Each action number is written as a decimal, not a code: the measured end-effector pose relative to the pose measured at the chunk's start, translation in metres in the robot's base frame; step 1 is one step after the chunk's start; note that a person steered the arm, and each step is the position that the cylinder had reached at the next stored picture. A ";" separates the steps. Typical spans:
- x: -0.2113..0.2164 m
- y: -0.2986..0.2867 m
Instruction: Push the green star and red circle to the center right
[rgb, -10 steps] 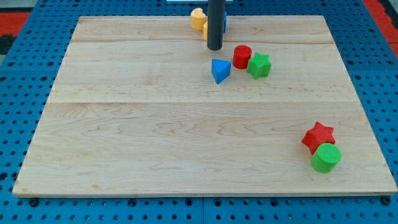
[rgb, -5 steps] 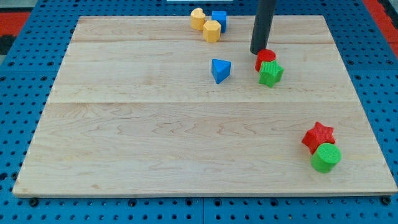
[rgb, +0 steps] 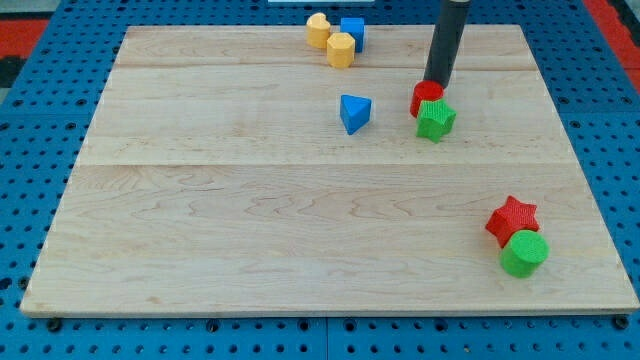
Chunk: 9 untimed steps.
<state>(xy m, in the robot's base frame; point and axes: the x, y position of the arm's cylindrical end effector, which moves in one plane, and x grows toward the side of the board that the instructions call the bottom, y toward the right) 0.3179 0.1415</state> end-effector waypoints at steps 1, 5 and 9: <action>0.008 -0.014; 0.017 -0.081; 0.033 -0.013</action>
<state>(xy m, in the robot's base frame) 0.3511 0.1281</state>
